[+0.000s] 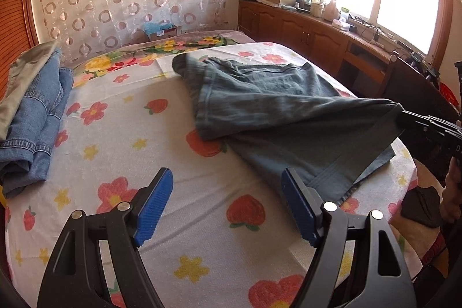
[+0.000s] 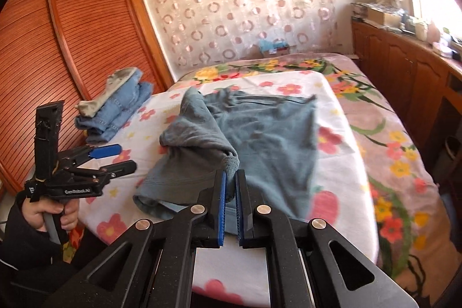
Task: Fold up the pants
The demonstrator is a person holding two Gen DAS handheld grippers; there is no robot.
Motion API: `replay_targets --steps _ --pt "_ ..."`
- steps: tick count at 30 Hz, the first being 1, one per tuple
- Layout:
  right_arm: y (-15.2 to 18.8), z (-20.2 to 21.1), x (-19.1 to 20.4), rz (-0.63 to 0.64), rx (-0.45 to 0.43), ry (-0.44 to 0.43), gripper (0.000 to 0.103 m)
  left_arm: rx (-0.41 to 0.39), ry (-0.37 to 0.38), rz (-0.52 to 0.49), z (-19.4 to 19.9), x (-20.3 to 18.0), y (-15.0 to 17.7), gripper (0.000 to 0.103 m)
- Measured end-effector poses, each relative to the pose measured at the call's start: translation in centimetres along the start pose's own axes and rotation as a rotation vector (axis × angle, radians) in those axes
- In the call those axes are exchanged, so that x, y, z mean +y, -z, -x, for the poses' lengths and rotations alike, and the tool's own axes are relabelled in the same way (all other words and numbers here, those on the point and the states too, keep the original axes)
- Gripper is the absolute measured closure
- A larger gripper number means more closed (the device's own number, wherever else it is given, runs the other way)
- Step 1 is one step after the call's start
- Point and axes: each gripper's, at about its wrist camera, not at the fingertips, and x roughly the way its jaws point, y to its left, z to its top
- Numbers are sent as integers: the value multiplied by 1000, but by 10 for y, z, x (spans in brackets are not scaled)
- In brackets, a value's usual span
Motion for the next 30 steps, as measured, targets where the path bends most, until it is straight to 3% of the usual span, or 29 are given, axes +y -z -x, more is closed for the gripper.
replay_targets --steps 7,18,22,30 --pt "10 19 -11 -27 20 58 97 -9 9 -29 0 -11 -6 25" --pt "16 6 -15 -61 110 104 97 -9 19 -36 -6 -19 -10 25" --pt "11 6 -18 -72 119 132 82 -10 17 -19 -7 -16 -10 25" --pt "8 2 -18 -57 84 135 71 -19 8 2 -4 -7 -9 25"
